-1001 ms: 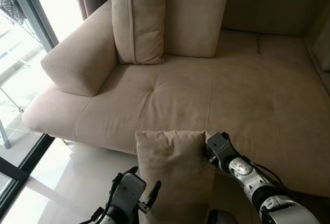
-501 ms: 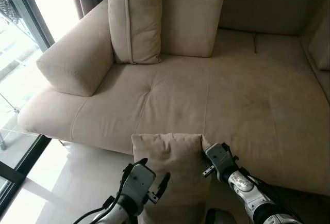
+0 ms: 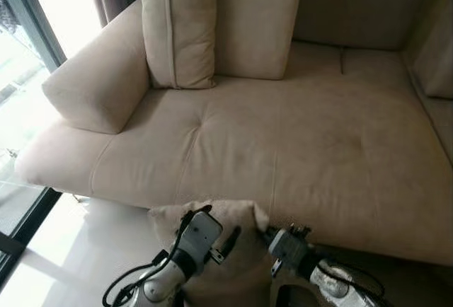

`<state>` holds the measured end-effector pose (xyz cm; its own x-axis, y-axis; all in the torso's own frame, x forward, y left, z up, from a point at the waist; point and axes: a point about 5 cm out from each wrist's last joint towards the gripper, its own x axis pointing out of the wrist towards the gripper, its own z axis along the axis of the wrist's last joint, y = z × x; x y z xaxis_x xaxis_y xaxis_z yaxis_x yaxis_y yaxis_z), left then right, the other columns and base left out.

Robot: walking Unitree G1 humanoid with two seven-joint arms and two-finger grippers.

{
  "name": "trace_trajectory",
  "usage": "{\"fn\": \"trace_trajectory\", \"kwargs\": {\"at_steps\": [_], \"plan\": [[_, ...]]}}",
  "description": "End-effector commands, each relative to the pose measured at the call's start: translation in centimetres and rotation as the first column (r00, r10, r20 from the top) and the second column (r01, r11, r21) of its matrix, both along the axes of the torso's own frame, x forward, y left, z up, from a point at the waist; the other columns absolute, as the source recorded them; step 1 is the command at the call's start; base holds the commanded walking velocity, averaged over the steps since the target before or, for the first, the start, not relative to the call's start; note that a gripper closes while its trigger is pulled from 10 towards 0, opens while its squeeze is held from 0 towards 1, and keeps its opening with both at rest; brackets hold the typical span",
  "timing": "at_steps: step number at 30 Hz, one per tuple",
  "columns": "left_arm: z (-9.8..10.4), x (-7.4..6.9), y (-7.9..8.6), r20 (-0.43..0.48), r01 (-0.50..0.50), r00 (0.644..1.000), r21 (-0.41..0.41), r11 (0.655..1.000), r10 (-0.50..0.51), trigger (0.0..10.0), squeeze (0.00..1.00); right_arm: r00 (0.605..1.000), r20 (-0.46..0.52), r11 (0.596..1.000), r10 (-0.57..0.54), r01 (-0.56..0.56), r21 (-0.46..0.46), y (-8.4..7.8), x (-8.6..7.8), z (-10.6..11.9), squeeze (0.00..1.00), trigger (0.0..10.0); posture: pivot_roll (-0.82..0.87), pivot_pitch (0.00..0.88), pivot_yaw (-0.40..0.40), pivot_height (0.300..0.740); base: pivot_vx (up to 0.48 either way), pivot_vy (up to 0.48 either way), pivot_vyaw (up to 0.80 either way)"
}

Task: Move the pillow to the sofa from floor

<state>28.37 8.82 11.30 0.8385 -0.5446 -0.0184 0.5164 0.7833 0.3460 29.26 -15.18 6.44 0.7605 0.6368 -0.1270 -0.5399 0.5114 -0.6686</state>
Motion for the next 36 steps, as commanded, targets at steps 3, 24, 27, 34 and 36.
{"fn": "trace_trajectory", "kwargs": {"at_steps": [3,24,27,34,36], "plan": [[-1.0,0.4,1.2,-0.020,-0.031,0.999,0.040,0.999,0.032,10.0,0.00,0.998,-0.021,0.997,0.058,-0.059,-0.040,0.0,-1.7,-1.3,0.00,0.0,0.18,0.147,-0.006,0.566,0.000,0.000,0.00],[-2.9,1.0,4.7,-0.061,0.141,0.990,0.224,0.964,-0.130,10.0,0.00,0.994,0.108,1.000,0.016,-0.018,0.022,-4.4,-7.0,0.1,0.00,0.0,0.14,0.109,-0.002,0.566,0.000,0.000,0.00],[-2.8,1.0,4.8,-0.066,0.160,0.987,0.228,0.960,-0.149,10.0,0.00,0.995,0.102,1.000,0.001,-0.002,0.015,-4.7,-7.0,0.0,0.00,0.0,0.14,0.108,-0.002,0.566,0.000,0.000,0.00],[-2.0,1.7,6.5,-0.073,0.163,0.986,0.205,0.965,-0.150,10.0,0.00,0.986,0.034,0.987,-0.163,0.163,0.002,-7.0,-7.3,-1.3,0.00,0.0,0.13,0.100,0.003,0.566,0.000,0.000,0.00],[-2.0,1.8,7.0,-0.074,0.156,0.987,0.207,0.966,-0.144,10.0,0.00,0.982,0.021,0.982,-0.189,0.189,0.010,-7.3,-7.7,-1.6,0.00,0.0,0.13,0.098,0.005,0.566,0.000,0.000,0.00]]}}
